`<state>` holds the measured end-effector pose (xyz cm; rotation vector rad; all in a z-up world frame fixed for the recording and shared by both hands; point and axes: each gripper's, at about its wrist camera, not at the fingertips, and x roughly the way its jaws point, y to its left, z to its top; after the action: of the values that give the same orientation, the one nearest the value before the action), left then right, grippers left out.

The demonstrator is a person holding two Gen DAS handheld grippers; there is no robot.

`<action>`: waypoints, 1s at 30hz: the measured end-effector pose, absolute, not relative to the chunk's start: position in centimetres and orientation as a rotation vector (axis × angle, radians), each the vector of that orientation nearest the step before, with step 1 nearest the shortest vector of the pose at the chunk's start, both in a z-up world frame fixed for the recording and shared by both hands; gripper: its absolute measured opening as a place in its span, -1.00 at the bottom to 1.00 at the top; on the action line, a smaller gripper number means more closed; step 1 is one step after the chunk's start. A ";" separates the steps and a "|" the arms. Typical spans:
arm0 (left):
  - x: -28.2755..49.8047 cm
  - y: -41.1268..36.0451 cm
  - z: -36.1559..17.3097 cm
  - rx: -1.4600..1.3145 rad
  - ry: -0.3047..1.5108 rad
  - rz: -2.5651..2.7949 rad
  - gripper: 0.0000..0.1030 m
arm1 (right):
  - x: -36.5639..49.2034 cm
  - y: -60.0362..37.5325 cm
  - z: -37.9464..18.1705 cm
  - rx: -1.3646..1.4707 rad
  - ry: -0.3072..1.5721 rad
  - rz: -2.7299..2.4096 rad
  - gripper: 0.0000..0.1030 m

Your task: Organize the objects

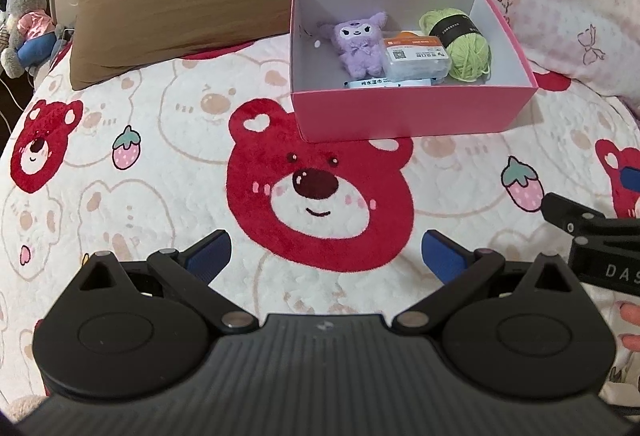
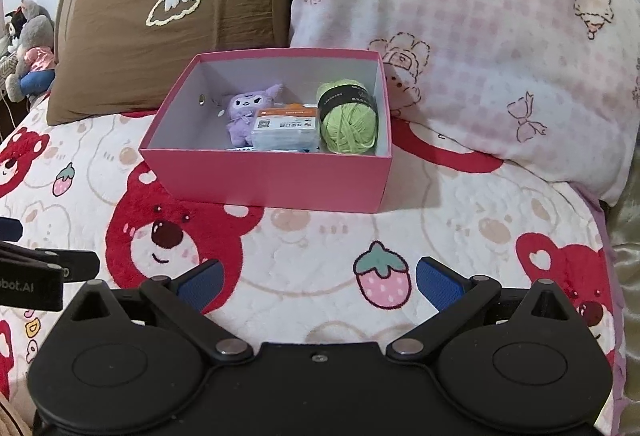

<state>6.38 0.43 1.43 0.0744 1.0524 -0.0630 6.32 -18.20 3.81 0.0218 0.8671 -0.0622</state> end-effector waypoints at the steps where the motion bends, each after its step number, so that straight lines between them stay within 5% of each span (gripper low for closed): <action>1: 6.4 0.4 1.4 0.075 1.052 -0.062 1.00 | 6.3 -18.2 3.9 0.018 0.865 -0.065 1.00; 30: 6.1 2.0 1.3 0.008 1.068 -0.073 1.00 | 5.0 -17.3 5.1 -0.053 0.832 -0.098 1.00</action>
<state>6.06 2.01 1.28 0.0084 1.0676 -0.0725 5.04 -17.34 5.06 -0.0534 0.8321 -0.0979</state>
